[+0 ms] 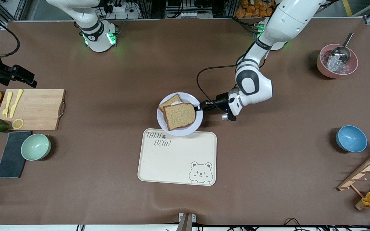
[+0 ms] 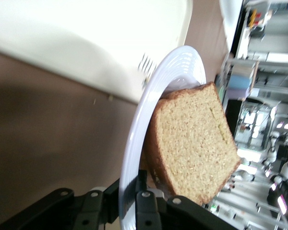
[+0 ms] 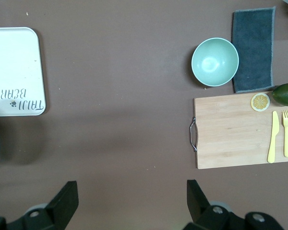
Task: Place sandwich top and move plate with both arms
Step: 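Slide the plate onto the white bear tray with the left gripper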
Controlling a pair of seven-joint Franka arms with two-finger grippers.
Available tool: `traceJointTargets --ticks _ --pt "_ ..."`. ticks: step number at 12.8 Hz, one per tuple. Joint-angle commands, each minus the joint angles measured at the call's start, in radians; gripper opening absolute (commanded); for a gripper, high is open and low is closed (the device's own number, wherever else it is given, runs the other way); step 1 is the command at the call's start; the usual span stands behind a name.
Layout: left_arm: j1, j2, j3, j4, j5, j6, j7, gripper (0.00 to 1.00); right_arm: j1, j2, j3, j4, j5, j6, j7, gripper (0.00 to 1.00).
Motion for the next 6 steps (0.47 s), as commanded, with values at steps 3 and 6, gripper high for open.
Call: traceJointTargets --ticks 3,6 --pt "0.019 0.044 -0.006 0.159 -0.070 0.097 -0.035 0.00 0.002 0.021 0.004 0.021 -0.020 -0.012 0.000 1.00" --pt "0.008 0.148 -0.006 0.307 -0.070 0.170 -0.091 0.00 0.005 0.022 0.004 0.021 -0.020 -0.013 0.000 1.00"
